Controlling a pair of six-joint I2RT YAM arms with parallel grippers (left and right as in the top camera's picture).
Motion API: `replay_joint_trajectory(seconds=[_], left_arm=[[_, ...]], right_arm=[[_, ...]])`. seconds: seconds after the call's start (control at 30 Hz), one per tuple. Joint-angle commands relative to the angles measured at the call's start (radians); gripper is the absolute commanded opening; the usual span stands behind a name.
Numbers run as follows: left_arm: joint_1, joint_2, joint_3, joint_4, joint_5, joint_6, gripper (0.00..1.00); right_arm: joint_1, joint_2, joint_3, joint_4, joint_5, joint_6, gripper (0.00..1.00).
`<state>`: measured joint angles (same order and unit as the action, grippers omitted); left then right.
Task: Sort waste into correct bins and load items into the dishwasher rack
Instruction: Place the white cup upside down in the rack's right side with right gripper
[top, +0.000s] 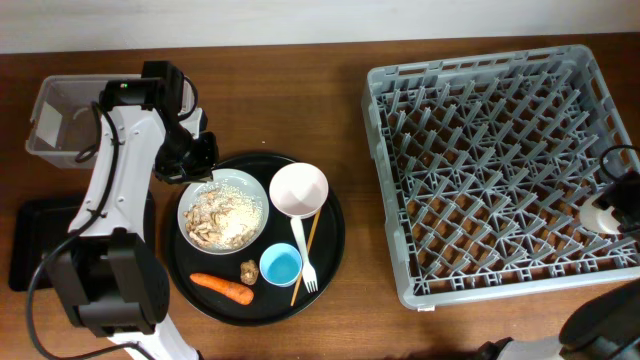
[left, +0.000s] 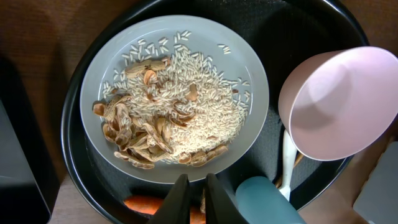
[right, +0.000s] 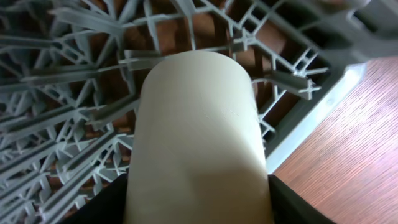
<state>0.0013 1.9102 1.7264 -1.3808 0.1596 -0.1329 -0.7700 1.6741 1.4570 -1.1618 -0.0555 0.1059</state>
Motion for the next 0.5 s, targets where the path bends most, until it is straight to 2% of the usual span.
replay_joint_trajectory(seconds=[0.0,0.03,0.07,0.33,0.47], left_arm=[[-0.001,-0.003,0.01,-0.005,-0.007,-0.013,0.13],[-0.001,-0.003,0.01,-0.005,-0.003,-0.013,0.15],[-0.001,-0.003,0.01,-0.005,0.006,-0.013,0.17],[-0.001,-0.003,0.01,-0.059,0.035,-0.012,0.31],[-0.014,-0.02,0.01,-0.115,0.035,-0.013,0.33]], right_arm=[[-0.003,0.035,0.015,-0.003,-0.027,0.012,0.8],[-0.003,0.037,0.015,-0.005,-0.062,0.011,0.94],[-0.003,0.037,0.015,-0.005,-0.101,0.011,0.98],[0.007,-0.041,0.035,-0.034,-0.251,-0.017,0.99],[0.083,-0.137,0.056,-0.09,-0.309,-0.081,0.99]])
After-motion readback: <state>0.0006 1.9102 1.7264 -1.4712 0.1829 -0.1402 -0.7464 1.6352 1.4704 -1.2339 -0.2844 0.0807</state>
